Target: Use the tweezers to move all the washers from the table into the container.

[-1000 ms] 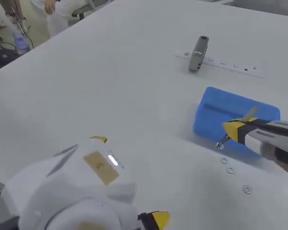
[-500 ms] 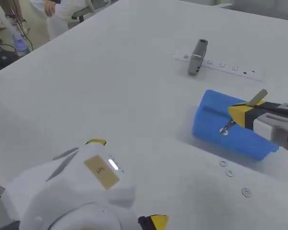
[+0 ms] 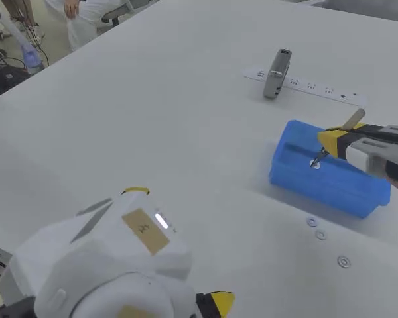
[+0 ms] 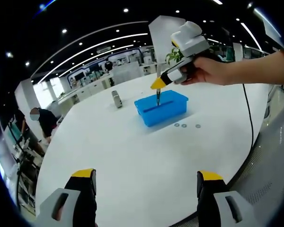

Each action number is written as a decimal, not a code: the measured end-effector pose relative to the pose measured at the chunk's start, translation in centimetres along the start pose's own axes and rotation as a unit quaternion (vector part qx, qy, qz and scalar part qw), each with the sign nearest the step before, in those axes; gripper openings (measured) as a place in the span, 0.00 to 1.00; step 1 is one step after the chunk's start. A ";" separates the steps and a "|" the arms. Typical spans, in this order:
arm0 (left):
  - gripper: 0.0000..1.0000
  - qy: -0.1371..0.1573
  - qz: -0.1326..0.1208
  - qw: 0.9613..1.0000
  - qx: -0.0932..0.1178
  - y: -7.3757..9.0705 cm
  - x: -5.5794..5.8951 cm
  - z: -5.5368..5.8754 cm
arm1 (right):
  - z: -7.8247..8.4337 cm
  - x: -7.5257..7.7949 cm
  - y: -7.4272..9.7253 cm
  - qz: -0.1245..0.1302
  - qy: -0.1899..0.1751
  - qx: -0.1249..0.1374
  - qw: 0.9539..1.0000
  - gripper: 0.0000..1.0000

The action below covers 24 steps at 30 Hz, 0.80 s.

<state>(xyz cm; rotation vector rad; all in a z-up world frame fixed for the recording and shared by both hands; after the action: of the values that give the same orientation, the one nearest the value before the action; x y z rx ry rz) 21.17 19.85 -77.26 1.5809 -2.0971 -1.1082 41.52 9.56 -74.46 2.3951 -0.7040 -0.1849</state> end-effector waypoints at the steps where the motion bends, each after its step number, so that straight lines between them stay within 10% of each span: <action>1: 0.90 0.000 0.001 1.000 0.000 0.0 0.0 0.0 | 0.2 0.1 -0.4 0.001 -0.002 -0.003 1.000 0.01; 24: 0.89 0.000 -0.005 1.000 -0.001 0.1 -0.1 0.0 | 2.6 0.5 -4.2 -0.002 -0.039 -0.030 0.999 0.02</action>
<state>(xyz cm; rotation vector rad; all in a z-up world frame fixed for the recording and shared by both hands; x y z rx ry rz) 21.13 20.01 -77.20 1.5922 -2.0899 -1.1131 43.01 10.71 -79.03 2.3423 -0.7205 -0.2982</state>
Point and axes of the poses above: the centre of the closed fingertips' face, and the gripper's own axes: y roughly backward along the fingers, x roughly to its right, z roughly out of its underside, the point moved 2 cm from there along y, roughly backward along the fingers, and after that the axes turned 9 degrees about -x, right-handed, at the moved point
